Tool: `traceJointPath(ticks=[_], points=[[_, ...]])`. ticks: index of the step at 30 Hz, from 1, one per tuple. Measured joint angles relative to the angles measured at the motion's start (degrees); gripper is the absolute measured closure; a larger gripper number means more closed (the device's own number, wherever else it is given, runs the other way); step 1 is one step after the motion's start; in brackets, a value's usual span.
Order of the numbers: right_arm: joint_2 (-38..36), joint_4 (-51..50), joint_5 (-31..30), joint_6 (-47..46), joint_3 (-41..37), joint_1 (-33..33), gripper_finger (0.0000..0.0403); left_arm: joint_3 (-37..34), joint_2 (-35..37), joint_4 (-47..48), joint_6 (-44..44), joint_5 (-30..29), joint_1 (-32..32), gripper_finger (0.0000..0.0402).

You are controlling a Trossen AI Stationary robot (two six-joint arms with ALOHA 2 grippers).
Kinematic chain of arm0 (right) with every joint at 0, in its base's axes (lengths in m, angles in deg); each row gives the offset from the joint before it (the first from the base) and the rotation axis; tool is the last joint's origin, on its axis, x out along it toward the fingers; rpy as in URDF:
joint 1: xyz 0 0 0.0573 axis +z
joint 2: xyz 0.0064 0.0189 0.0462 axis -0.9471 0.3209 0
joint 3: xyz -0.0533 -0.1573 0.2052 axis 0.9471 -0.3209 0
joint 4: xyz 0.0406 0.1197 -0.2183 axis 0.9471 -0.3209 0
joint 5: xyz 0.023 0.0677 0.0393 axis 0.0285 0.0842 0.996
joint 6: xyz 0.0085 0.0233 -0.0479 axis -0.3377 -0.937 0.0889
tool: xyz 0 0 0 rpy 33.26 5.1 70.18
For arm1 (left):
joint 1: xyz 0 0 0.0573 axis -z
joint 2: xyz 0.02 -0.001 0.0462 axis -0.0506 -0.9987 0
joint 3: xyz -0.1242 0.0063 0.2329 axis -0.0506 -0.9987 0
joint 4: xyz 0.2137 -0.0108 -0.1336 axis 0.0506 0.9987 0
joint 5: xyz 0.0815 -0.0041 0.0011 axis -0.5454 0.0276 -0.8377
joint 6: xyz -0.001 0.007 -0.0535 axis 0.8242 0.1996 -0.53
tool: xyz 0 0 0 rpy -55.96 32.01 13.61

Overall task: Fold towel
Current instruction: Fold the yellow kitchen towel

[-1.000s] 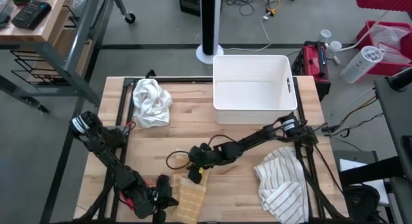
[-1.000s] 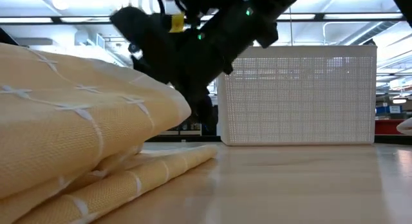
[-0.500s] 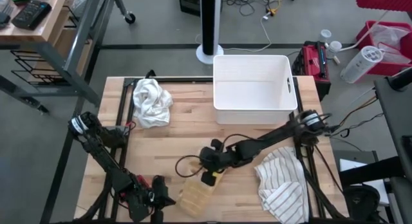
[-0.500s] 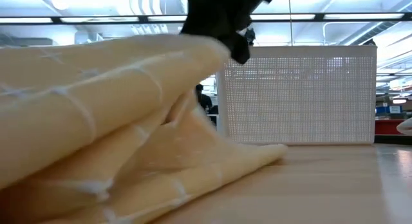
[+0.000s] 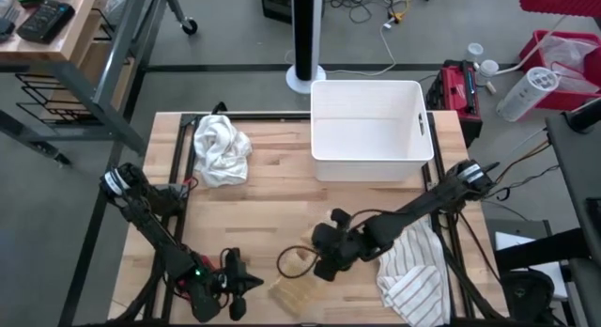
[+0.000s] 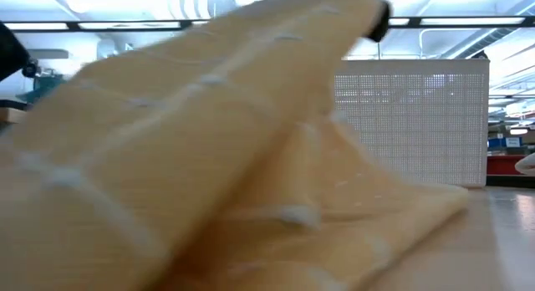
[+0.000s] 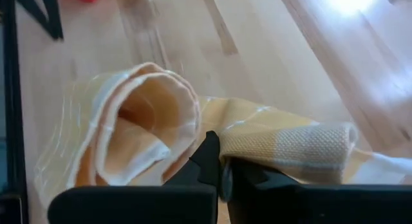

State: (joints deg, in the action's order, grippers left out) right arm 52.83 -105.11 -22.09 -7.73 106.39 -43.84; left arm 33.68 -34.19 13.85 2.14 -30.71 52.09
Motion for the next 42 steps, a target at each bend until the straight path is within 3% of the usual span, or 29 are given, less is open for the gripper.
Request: traceJointPath(ticks=[11, 16, 22, 27, 31, 36, 42], points=[[-0.34, -15.43, 0.27, -12.07, -0.24, 8.21, 0.0403, 0.04, 0.00, -0.36, 1.17, -0.47, -2.90, 0.0401], [-0.37, -15.62, 1.45, -7.97, -0.26, 12.13, 0.0403, 0.04, 0.00, -1.00, 1.66, -0.97, -3.51, 0.0401], [-0.37, -17.36, 8.87, -5.78, -0.26, 15.15, 0.0403, 0.07, 0.02, -2.39, 3.77, -1.40, -4.37, 0.0401], [-0.32, -16.87, 12.91, -5.59, -1.53, 15.96, 0.0403, 0.07, 0.02, -2.61, 4.07, -1.41, -4.55, 0.0401], [-0.16, -10.94, 19.96, -8.06, -6.34, 15.79, 0.0403, 0.07, 0.02, -2.62, 4.08, -1.41, -4.53, 0.0401], [-0.13, -1.86, 20.62, -12.79, -13.80, 15.10, 0.0403, 0.07, 0.02, -2.75, 4.08, -1.43, -4.55, 0.0401], [-0.13, 1.05, 18.24, -19.10, -19.38, 14.90, 0.0393, 0.07, 0.02, -3.09, 4.17, -1.46, -4.59, 0.0401]])
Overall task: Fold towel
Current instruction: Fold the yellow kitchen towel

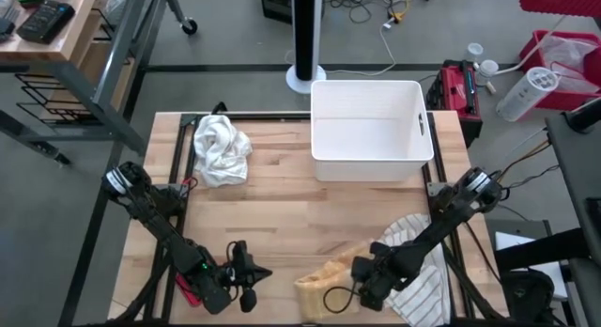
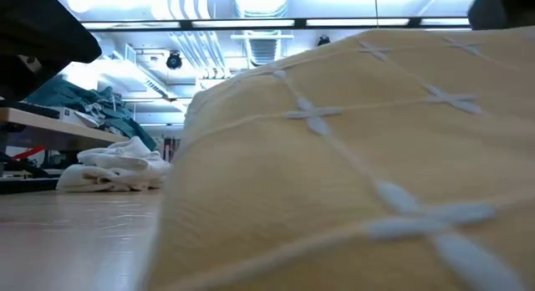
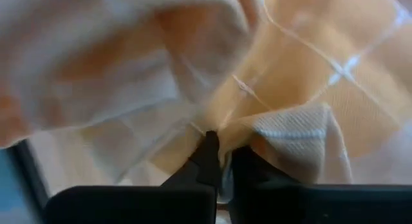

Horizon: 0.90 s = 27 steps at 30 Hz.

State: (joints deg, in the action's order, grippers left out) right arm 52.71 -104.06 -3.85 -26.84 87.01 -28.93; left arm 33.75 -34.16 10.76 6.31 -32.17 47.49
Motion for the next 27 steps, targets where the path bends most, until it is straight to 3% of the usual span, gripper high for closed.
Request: traceJointPath(ticks=[10, 16, 21, 27], points=[[-6.89, -1.63, 0.46, -0.93, 0.94, 0.23, 0.0250, 0.00, 0.00, -5.31, 6.42, 1.05, -1.42, 0.0402], [-13.12, -2.22, 0.43, -3.65, 1.54, 1.08, 0.0181, 0.04, 0.00, -9.97, 14.04, 9.53, -5.31, 0.0402], [-15.90, -6.00, -1.27, -7.59, 1.68, 1.95, 0.0166, 0.04, -0.21, -14.51, 19.56, 15.84, -9.99, 0.0401], [-15.17, -9.13, -15.83, -10.11, 1.22, 2.35, 0.0195, 0.04, -0.24, -18.71, 27.18, 19.13, -13.29, 0.0401]])
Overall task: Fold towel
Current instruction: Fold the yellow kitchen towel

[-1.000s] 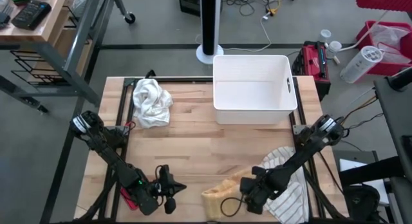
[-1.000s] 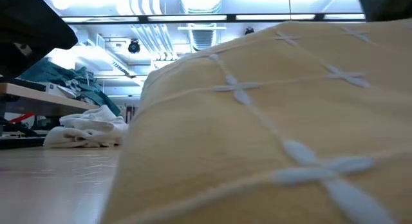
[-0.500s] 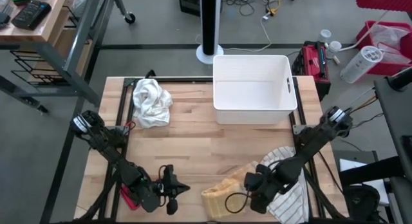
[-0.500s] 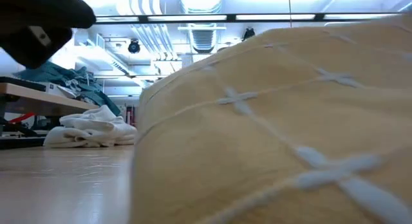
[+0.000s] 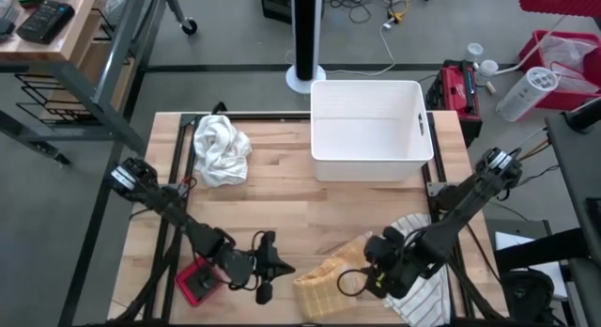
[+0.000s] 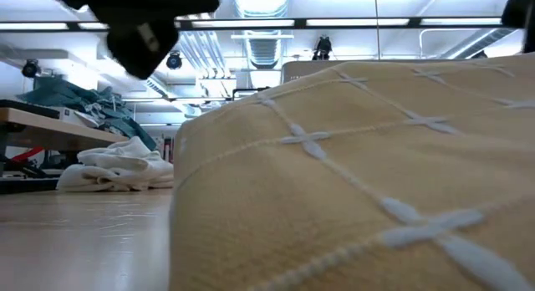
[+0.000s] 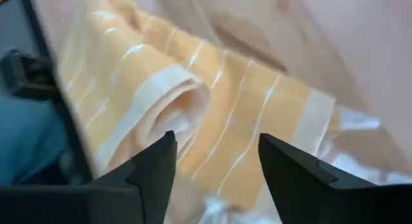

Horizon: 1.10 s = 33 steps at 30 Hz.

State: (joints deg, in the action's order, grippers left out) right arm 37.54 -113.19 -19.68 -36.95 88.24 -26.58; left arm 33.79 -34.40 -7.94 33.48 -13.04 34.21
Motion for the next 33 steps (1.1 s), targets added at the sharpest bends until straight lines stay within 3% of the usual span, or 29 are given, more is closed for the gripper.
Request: traceJointPath(ticks=[3, 10, 17, 22, 26, 33], points=[[2.94, 0.04, 0.38, -0.58, -1.27, -0.56, 0.0227, 0.00, 0.00, -1.22, 1.76, 2.51, -1.76, 0.0401], [9.29, 1.64, 11.95, -3.71, -4.11, 0.57, 0.0320, 0.00, -0.02, -1.48, 3.57, 4.08, -2.84, 0.0401], [12.28, 7.73, 8.62, -0.58, -4.14, 0.12, 0.0394, -0.07, -0.04, -1.52, 3.94, 2.30, -3.00, 0.0402], [15.48, 11.03, 7.50, 2.81, -4.14, -2.83, 0.0399, -0.09, -0.02, -1.50, 3.95, -2.10, -2.97, 0.0402], [17.71, 12.57, 7.29, 5.70, -3.79, -4.54, 0.0401, -0.11, -0.02, -1.42, 3.93, -1.75, -3.00, 0.0402], [13.44, 8.44, 5.38, 6.90, -4.47, -4.91, 0.0400, -0.15, -0.04, -1.26, 4.22, -0.60, -2.95, 0.0402]])
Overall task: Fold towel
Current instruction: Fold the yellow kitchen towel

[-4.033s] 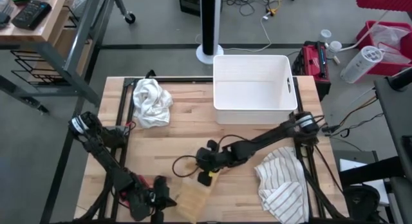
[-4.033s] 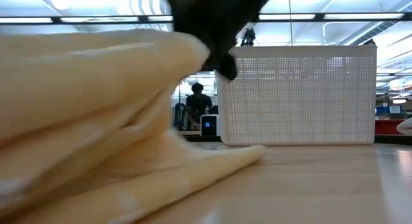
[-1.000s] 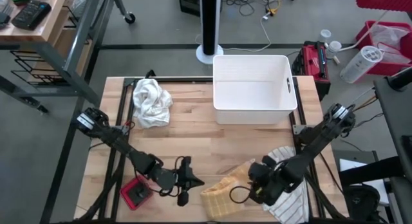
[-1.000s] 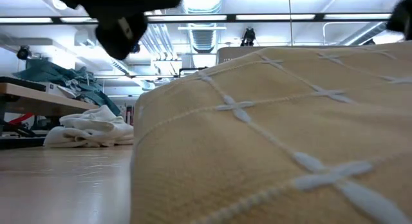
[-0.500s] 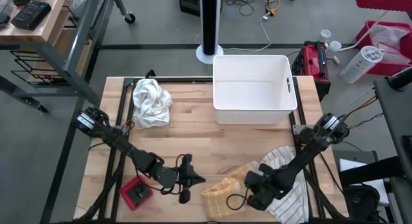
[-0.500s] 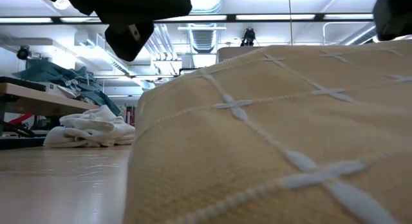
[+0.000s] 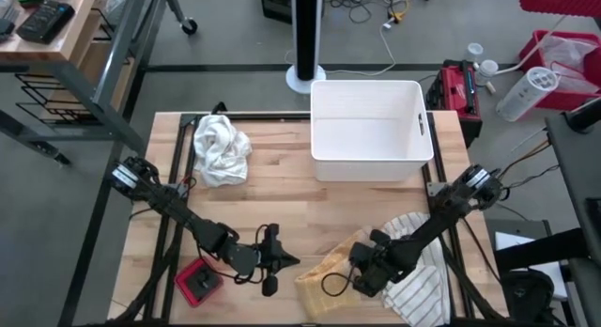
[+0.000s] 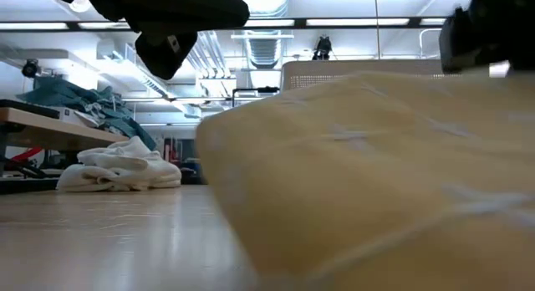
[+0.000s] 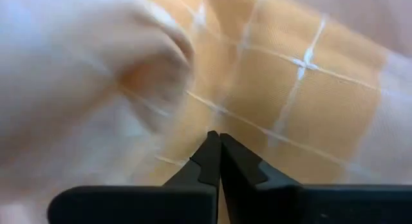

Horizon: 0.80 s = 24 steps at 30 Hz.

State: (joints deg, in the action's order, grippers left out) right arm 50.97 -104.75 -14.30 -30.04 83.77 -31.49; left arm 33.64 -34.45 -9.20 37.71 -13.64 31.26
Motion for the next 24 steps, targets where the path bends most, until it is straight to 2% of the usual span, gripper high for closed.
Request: traceJointPath(ticks=[4, 7, 15, 18, 21, 24], points=[[-6.15, 0.41, -1.17, 0.21, 0.37, -0.02, 0.0388, -0.03, 0.00, 0.00, 0.70, -0.37, -0.35, 0.0402], [-9.04, 0.49, -1.09, 1.59, 0.28, -0.07, 0.0364, -0.09, 0.00, 0.03, 0.75, -0.42, -0.53, 0.0402], [-13.41, 2.85, -1.03, 7.07, -1.19, -0.09, 0.0246, -0.09, 0.01, -0.01, 0.78, -0.40, -0.50, 0.0402], [-13.46, 10.62, 1.36, 8.02, -5.01, -0.09, 0.0200, -0.09, 0.02, 0.00, 0.78, -0.38, -0.46, 0.0402], [-13.04, 25.43, 4.94, 9.03, -10.53, -0.09, 0.0164, -0.09, 0.01, -0.02, 0.78, -0.40, -0.46, 0.0402], [-12.34, 37.05, 5.84, 8.39, -15.45, -0.09, 0.0139, -0.09, 0.02, -0.02, 0.78, -0.39, -0.46, 0.0402]])
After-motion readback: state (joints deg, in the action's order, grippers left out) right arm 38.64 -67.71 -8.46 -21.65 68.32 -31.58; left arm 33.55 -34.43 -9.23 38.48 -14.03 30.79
